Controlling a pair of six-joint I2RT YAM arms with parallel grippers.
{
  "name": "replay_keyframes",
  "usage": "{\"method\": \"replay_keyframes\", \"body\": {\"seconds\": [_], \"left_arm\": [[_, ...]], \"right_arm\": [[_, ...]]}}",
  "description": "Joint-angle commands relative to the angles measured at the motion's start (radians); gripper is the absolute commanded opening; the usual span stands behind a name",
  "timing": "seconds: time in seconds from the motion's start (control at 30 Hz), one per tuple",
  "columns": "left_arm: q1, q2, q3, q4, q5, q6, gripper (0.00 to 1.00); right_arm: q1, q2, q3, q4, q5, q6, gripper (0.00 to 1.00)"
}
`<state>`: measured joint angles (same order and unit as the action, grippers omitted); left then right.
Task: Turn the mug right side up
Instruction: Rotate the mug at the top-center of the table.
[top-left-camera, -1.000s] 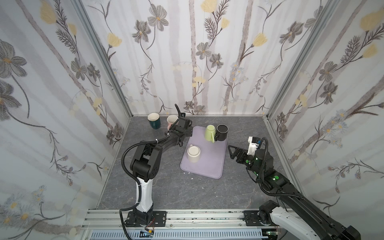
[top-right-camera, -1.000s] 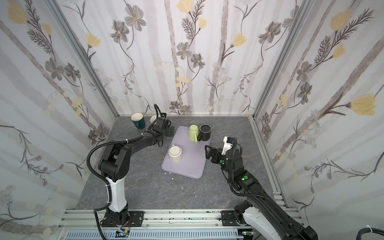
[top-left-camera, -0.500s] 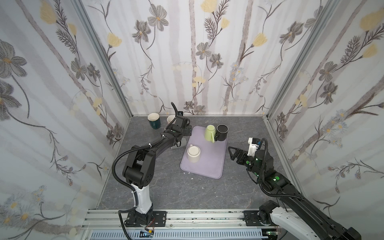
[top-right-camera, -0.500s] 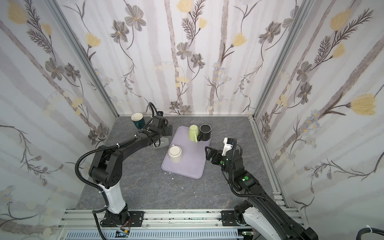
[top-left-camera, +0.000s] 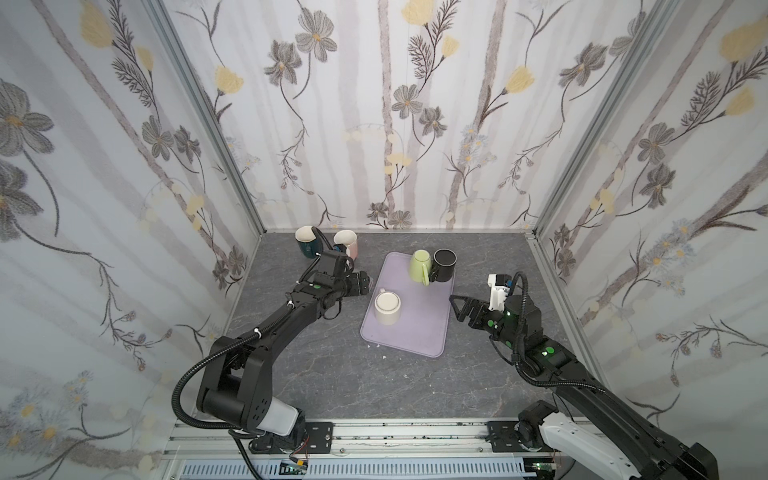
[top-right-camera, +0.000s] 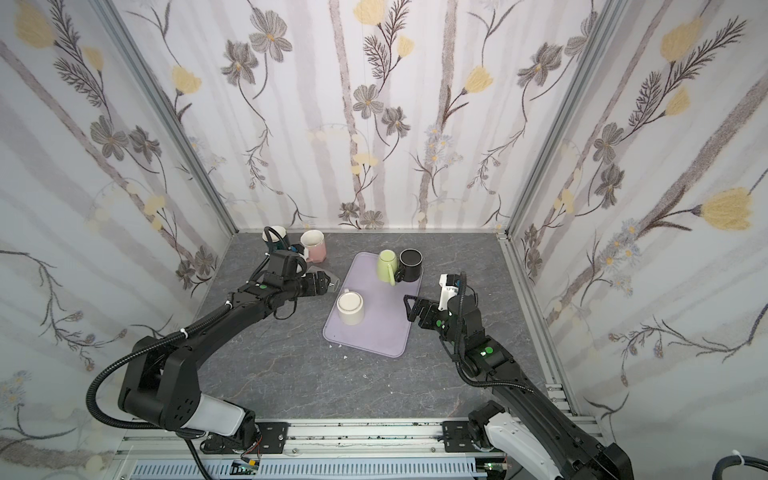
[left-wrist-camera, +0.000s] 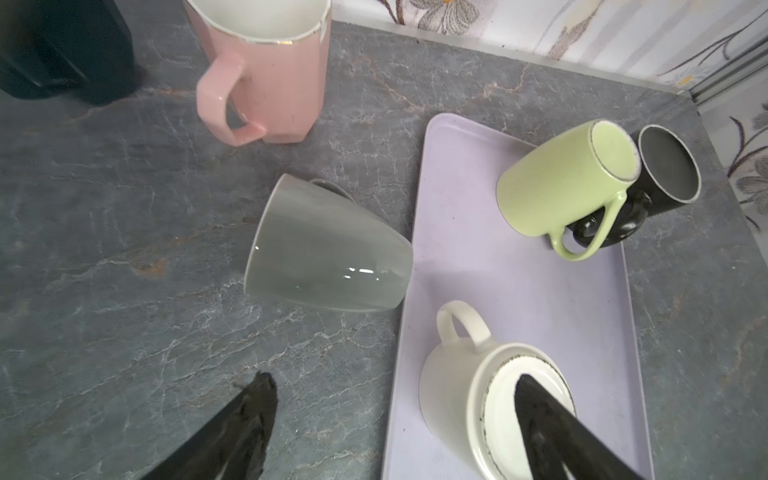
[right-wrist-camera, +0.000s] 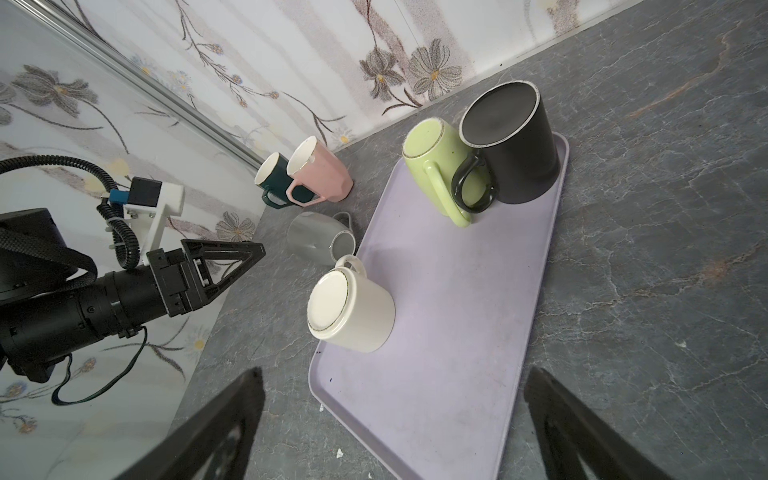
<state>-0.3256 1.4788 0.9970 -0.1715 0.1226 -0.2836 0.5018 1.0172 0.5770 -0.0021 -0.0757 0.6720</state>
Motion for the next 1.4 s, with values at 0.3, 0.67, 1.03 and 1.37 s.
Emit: {"method": "replay_keyframes", "body": {"seconds": [0.3, 0.67, 1.03, 1.37], "left_arm": [[0.155, 0.203, 0.088, 0.132, 0.342, 0.215, 0.84], [0.158, 0.444, 0.341, -0.073, 0.398, 0.416, 0.83], [0.102, 0.384, 0.301, -0.039, 0.357, 0.374, 0.89], [0.053, 0.361, 0.318, -0.016, 0.240, 0.309, 0.89]], "right_arm": [[-0.002, -0.006, 0.009, 0.004, -0.035, -0.023, 0.98], [-0.013, -0.035, 0.017, -0.046, 0.015, -0.030, 0.99], [-0.016, 0.067, 0.077, -0.034, -0.010, -0.033, 0.99], [-0.016, 0.179, 0.164, -0.019, -0.056, -0.055, 0.98]]}}
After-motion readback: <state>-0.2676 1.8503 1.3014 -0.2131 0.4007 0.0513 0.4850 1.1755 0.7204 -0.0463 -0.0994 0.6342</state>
